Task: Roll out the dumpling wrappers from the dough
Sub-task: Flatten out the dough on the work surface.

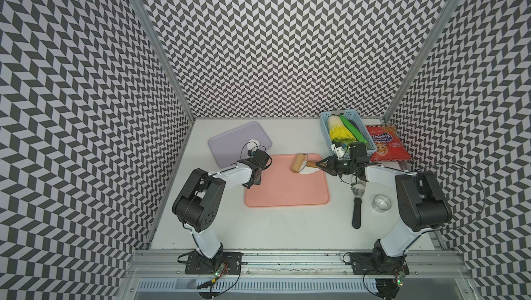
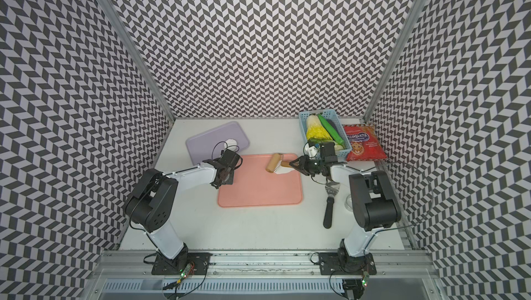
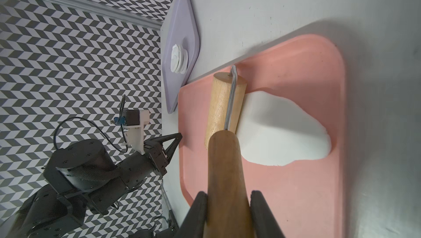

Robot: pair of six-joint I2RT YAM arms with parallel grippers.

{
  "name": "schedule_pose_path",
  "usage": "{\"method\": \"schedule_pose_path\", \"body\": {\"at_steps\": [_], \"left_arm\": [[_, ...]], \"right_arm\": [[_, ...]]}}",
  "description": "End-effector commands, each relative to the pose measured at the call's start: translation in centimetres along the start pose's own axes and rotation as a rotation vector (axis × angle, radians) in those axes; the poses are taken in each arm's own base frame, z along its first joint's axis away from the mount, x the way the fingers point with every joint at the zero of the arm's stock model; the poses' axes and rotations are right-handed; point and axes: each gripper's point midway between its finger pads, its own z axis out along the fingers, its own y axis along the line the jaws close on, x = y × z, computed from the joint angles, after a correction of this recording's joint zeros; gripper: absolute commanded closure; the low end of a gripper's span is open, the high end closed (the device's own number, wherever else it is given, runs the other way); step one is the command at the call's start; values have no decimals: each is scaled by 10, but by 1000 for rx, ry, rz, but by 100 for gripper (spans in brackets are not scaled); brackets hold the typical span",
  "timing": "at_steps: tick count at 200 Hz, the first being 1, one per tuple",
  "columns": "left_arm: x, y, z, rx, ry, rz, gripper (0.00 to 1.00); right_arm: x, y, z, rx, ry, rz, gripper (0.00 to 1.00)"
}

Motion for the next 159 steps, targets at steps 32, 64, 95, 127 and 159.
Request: {"method": "schedule_pose_path", "body": {"at_steps": [32,64,95,127,159], "left_arm": [[37,23,20,-106,123,46,100],[37,23,20,-103,124,43,100],[37,23,20,-99,124,42,100],[37,23,20,-100,125,43,100],[36,23,19,-100,122,41,100]], "right_arm": [[84,-128,-54,515,103,303,100],[93,-133,-62,558,102,298,100],[81,-125,-48,570,102,253,100],[86,-124,-29,563,144,245,100],[95,-127,-22,561,166,258,100]]}}
